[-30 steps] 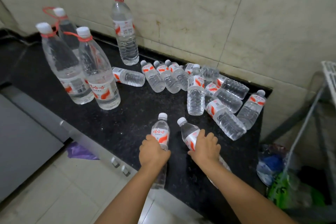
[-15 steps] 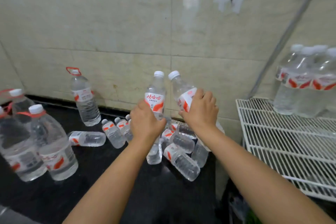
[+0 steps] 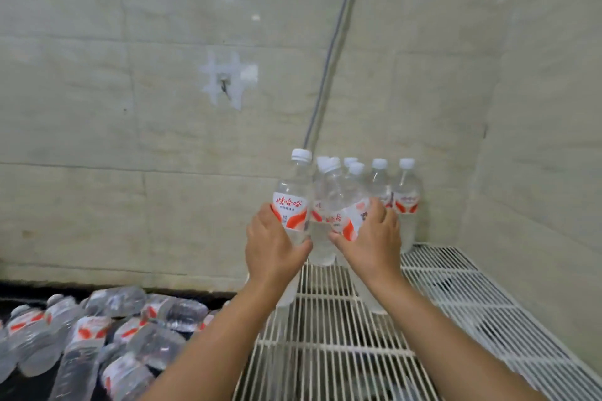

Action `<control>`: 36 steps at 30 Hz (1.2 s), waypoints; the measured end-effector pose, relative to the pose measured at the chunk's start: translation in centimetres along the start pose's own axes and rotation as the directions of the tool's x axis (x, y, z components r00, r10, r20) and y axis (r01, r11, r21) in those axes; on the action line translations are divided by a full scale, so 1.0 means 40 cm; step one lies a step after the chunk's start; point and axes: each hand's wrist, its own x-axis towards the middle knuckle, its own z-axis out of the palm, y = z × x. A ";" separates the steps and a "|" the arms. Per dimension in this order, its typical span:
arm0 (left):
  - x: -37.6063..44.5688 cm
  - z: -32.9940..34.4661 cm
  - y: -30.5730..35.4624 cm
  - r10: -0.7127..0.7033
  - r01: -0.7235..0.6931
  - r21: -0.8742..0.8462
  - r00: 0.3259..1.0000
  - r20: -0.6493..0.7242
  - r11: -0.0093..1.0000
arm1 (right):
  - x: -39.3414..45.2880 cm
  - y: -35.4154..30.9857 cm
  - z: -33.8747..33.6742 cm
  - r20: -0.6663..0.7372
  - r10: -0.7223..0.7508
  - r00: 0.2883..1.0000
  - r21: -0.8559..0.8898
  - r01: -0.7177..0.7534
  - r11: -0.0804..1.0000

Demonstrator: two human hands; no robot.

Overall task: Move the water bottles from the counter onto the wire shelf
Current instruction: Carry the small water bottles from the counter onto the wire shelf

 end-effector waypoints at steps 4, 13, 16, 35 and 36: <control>-0.033 0.142 0.102 0.012 -0.006 -0.111 0.998 0.059 0.994 | 0.059 0.163 -0.060 -0.029 0.044 0.999 0.089 -0.041 0.995; -0.045 0.364 0.290 -0.034 0.074 -0.229 0.984 0.176 0.971 | 0.188 0.398 -0.090 -0.004 0.135 0.991 0.309 -0.127 0.942; -0.036 0.424 0.337 -0.065 0.113 -0.231 0.976 0.207 0.966 | 0.221 0.446 -0.092 -0.015 0.138 0.990 0.310 -0.126 0.942; 0.006 0.585 0.335 -0.188 0.222 -0.130 0.954 0.235 0.966 | 0.353 0.539 -0.026 0.077 0.136 0.988 0.508 -0.156 0.847; 0.001 0.579 0.332 -0.155 0.183 -0.101 0.958 0.241 0.978 | 0.355 0.533 -0.023 0.099 0.136 0.986 0.524 -0.168 0.835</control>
